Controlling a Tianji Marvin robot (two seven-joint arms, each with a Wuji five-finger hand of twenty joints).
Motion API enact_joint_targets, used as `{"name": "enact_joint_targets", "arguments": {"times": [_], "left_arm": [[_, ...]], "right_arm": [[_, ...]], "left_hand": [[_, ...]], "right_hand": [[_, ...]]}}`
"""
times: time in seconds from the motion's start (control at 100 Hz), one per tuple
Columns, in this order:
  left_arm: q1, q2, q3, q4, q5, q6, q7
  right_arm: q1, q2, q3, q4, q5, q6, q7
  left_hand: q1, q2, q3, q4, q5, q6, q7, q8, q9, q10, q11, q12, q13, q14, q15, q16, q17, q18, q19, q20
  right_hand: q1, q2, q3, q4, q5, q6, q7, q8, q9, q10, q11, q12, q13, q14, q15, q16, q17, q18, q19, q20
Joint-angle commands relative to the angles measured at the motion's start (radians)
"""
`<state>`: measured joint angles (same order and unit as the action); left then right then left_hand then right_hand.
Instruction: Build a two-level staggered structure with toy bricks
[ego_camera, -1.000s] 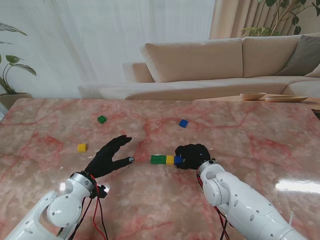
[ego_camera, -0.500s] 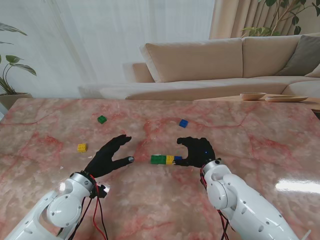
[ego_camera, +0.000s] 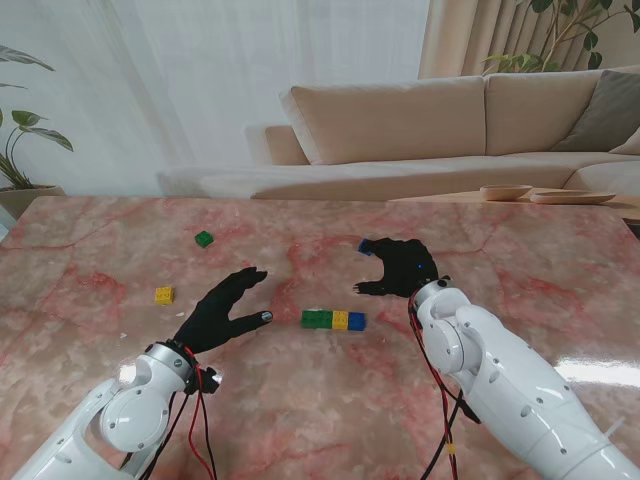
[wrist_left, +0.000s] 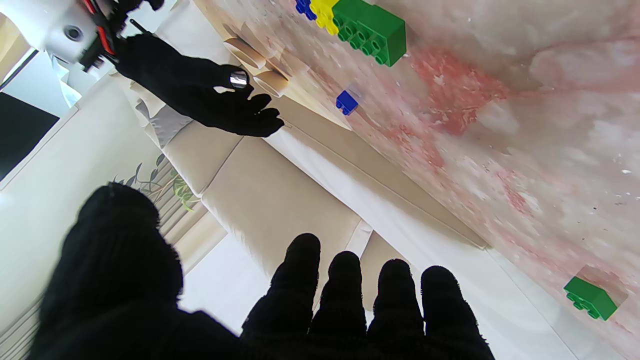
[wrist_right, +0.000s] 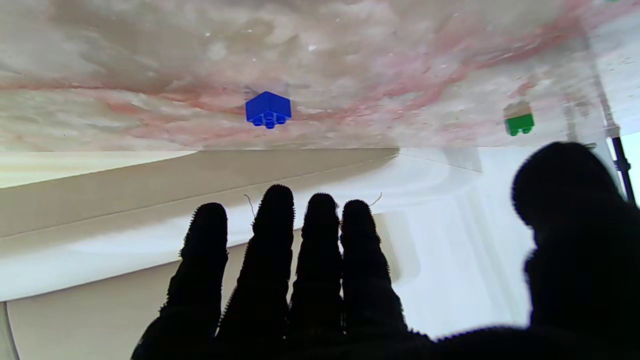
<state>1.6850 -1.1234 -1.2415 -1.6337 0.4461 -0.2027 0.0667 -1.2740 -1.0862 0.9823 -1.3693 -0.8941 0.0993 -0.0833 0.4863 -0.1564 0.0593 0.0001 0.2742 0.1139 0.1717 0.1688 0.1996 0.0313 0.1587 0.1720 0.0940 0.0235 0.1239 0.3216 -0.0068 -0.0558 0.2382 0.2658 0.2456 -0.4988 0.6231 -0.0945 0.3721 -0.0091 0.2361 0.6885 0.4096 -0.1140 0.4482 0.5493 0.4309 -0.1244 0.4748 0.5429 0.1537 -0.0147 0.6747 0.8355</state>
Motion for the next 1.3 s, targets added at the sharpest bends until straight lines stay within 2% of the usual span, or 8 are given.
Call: {"name": "enact_joint_targets", "arguments": {"times": [0.0,0.18,0.37,0.53,0.76,1.0,1.19,1.29], "left_arm": [[0.003,-0.001,0.000,-0.001,0.003,0.008,-0.007],[0.004,0.000,-0.006,-0.008,0.006,0.017,-0.012],[0.005,0.002,-0.009,-0.013,0.005,0.024,-0.022],[0.005,0.004,-0.012,-0.015,0.001,0.033,-0.034],[0.017,0.011,-0.042,-0.033,0.010,0.050,-0.065],[0.031,0.012,-0.055,-0.045,0.011,0.065,-0.072],[0.045,0.014,-0.069,-0.053,0.012,0.072,-0.083],[0.051,0.015,-0.077,-0.058,0.015,0.075,-0.088]], "right_arm": [[0.036,-0.003,-0.006,0.049,-0.006,0.007,0.014],[0.144,-0.016,-0.086,0.182,0.061,0.014,0.015],[0.252,-0.040,-0.175,0.313,0.145,0.013,0.005],[0.332,-0.068,-0.249,0.416,0.209,0.005,-0.016],[0.441,-0.121,-0.356,0.574,0.299,-0.013,-0.042],[0.558,-0.209,-0.482,0.792,0.397,-0.080,-0.072],[0.628,-0.295,-0.559,0.985,0.462,-0.156,-0.080],[0.647,-0.327,-0.581,1.052,0.480,-0.187,-0.079]], "left_hand": [[-0.012,0.029,-0.005,0.026,0.026,-0.005,-0.014,0.010,-0.012,-0.013,0.007,0.001,-0.020,-0.046,-0.032,-0.014,-0.009,-0.044,-0.041,0.009],[-0.013,0.027,-0.004,0.026,0.027,-0.005,-0.013,0.010,-0.013,-0.013,0.007,0.001,-0.020,-0.048,-0.032,-0.014,-0.008,-0.045,-0.044,0.010],[-0.012,0.026,-0.003,0.026,0.026,-0.006,-0.013,0.010,-0.012,-0.014,0.007,0.001,-0.020,-0.048,-0.032,-0.014,-0.008,-0.045,-0.045,0.011],[-0.012,0.025,-0.002,0.026,0.027,-0.006,-0.013,0.010,-0.012,-0.014,0.007,0.001,-0.020,-0.048,-0.032,-0.014,-0.008,-0.044,-0.046,0.012],[-0.010,0.025,0.000,0.026,0.025,-0.004,-0.013,0.010,-0.013,-0.013,0.006,0.000,-0.022,-0.048,-0.033,-0.014,-0.008,-0.045,-0.047,0.014],[-0.010,0.024,0.001,0.026,0.026,-0.004,-0.013,0.010,-0.013,-0.013,0.006,0.001,-0.021,-0.048,-0.033,-0.014,-0.008,-0.045,-0.048,0.014],[-0.009,0.025,0.002,0.026,0.026,-0.006,-0.013,0.010,-0.012,-0.014,0.007,0.001,-0.020,-0.048,-0.032,-0.014,-0.007,-0.045,-0.048,0.015],[-0.009,0.025,0.003,0.026,0.026,-0.003,-0.013,0.010,-0.013,-0.012,0.007,0.001,-0.021,-0.047,-0.032,-0.014,-0.008,-0.045,-0.048,0.015]], "right_hand": [[-0.052,-0.025,0.024,0.033,-0.036,0.032,-0.027,-0.020,-0.046,0.018,-0.006,-0.013,-0.050,-0.002,0.000,-0.007,-0.015,-0.006,-0.021,-0.021],[-0.075,-0.026,0.034,0.035,-0.086,0.067,-0.059,-0.038,-0.117,0.039,-0.018,-0.015,-0.103,0.004,0.001,-0.005,-0.029,-0.015,-0.022,-0.020],[-0.085,-0.020,0.042,0.035,-0.115,0.086,-0.078,-0.050,-0.160,0.052,-0.025,-0.023,-0.140,0.008,-0.002,-0.009,-0.044,-0.022,-0.024,-0.020],[-0.084,-0.009,0.044,0.034,-0.136,0.099,-0.089,-0.057,-0.197,0.060,-0.033,-0.032,-0.169,0.008,-0.005,-0.013,-0.050,-0.026,-0.025,-0.020],[-0.079,0.003,0.037,0.031,-0.192,0.128,-0.115,-0.063,-0.239,0.077,-0.047,-0.051,-0.208,0.010,-0.011,-0.022,-0.060,-0.033,-0.029,-0.021],[-0.075,0.015,0.034,0.032,-0.205,0.124,-0.122,-0.059,-0.244,0.077,-0.082,-0.079,-0.234,0.012,-0.022,-0.038,-0.066,-0.038,-0.031,-0.023],[-0.063,0.018,0.031,0.032,-0.211,0.113,-0.133,-0.051,-0.243,0.083,-0.159,-0.133,-0.247,0.018,-0.157,-0.127,-0.061,-0.038,-0.036,-0.030],[-0.059,0.020,0.031,0.033,-0.216,0.113,-0.141,-0.052,-0.246,0.087,-0.182,-0.151,-0.246,0.020,-0.187,-0.144,-0.057,-0.037,-0.038,-0.033]]}}
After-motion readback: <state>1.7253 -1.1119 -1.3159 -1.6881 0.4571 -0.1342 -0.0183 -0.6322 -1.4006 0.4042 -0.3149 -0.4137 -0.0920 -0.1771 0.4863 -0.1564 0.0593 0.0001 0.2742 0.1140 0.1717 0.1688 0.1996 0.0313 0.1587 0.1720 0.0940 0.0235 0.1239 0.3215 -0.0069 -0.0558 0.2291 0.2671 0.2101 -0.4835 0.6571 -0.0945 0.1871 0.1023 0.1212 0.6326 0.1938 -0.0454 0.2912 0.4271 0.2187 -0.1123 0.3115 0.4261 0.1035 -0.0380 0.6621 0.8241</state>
